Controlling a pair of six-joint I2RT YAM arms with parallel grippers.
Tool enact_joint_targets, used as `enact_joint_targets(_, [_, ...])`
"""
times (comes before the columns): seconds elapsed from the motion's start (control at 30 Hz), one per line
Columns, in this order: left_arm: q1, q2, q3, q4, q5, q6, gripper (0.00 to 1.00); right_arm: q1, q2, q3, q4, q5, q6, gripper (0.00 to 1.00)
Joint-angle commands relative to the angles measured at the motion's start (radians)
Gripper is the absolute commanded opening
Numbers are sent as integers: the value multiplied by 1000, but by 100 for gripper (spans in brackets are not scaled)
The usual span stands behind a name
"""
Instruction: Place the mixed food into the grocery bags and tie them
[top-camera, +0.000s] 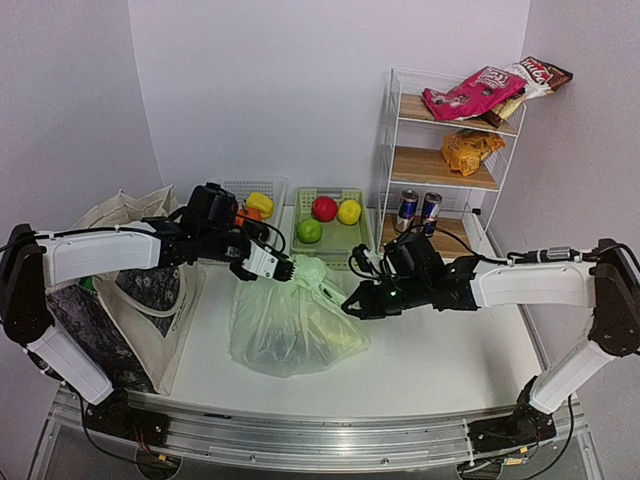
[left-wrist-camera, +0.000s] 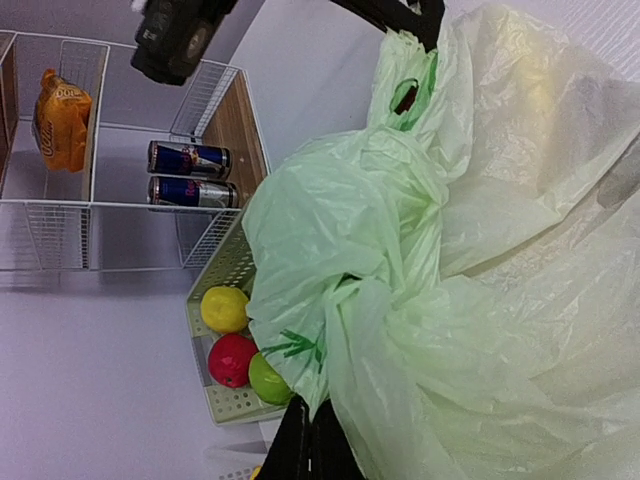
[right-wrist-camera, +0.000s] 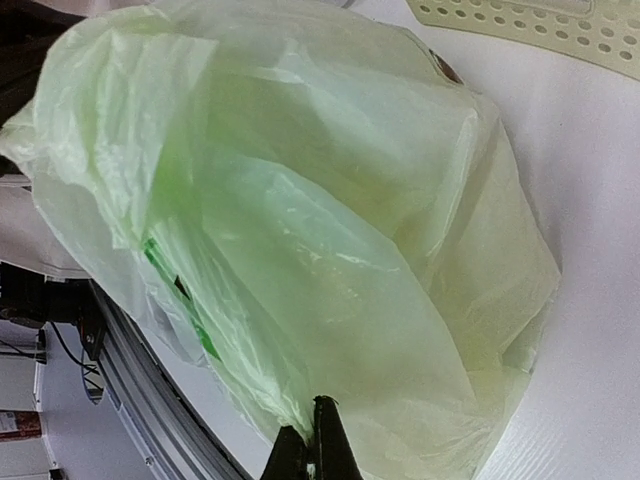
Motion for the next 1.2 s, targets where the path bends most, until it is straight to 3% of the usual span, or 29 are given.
enact_joint_targets(0.0, [70,-140,9,17,31,-12,0,1,16,-59,-141,18,33,0])
enact_joint_targets(0.27, [136,-111,135,-133,134,-140,0,3,13,-95,-140,8,29,0])
enact_joint_targets(0.6, [154,-27,398,-544,481,-532,0,7,28,-139,-142,29,46,0])
enact_joint_targets(0.73, [115,-68,338,-517,401,-526,0,10,46,-129,-142,16,42,0])
enact_joint_targets(1.0, [96,-33,532,-461,431,-873,0,11,116,-113,-153,6,42,0])
enact_joint_targets(1.17, [96,-42,496,-474,428,-897,0,14,150,-123,-150,2,52,0])
